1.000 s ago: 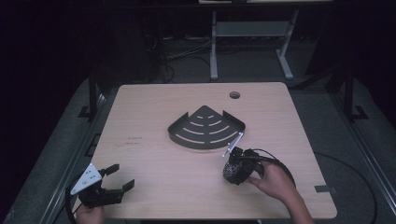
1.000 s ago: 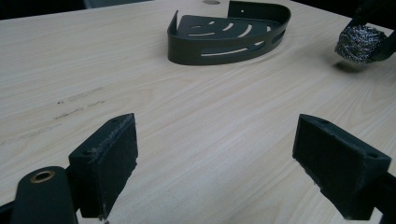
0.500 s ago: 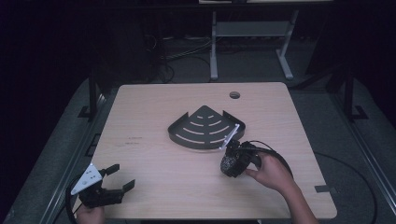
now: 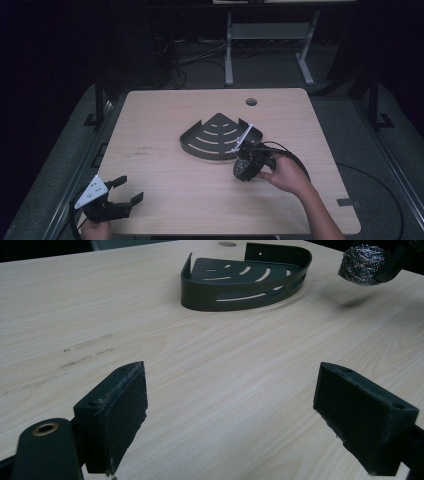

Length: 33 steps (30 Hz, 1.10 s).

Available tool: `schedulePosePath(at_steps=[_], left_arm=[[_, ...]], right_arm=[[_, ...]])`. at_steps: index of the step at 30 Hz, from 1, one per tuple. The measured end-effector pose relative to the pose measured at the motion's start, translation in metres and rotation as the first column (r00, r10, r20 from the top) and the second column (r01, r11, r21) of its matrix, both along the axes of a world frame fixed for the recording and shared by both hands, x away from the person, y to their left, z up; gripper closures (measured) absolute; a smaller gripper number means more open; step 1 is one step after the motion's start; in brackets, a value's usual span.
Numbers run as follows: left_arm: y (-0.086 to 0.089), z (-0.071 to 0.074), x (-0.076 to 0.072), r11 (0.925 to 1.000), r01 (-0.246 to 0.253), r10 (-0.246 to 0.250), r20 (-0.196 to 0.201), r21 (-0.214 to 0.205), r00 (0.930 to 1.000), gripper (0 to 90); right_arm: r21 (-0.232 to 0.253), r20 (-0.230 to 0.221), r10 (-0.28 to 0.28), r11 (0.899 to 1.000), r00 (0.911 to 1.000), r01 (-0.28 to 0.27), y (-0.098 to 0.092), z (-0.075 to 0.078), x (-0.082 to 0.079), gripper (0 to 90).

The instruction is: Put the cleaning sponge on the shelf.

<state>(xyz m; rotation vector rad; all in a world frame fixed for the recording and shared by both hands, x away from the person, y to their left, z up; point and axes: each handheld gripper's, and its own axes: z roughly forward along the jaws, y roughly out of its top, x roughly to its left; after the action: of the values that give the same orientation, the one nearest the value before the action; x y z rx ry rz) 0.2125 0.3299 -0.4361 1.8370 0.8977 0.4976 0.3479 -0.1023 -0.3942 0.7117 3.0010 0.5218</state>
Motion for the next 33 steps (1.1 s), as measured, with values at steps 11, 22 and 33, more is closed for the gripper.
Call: schedulePosePath(at_steps=[11,22,33], left_arm=[[0.000,0.000,0.000,1.0000,0.001,-0.001,0.000,0.001,1.0000,13.3],[0.000,0.001,-0.001,1.0000,-0.004,0.004,0.004,0.001,1.0000,13.3],[0.000,0.001,0.000,1.0000,-0.004,0.004,0.005,-0.001,1.0000,13.3]], right_arm=[[0.009,-0.004,0.019,1.000,0.9998,-0.019,0.014,0.008,0.014,33.8],[0.012,-0.014,0.014,1.000,0.9998,-0.014,0.018,0.015,0.028,33.8],[0.001,-0.022,0.014,1.000,0.9996,-0.014,0.026,0.018,0.042,33.8]])
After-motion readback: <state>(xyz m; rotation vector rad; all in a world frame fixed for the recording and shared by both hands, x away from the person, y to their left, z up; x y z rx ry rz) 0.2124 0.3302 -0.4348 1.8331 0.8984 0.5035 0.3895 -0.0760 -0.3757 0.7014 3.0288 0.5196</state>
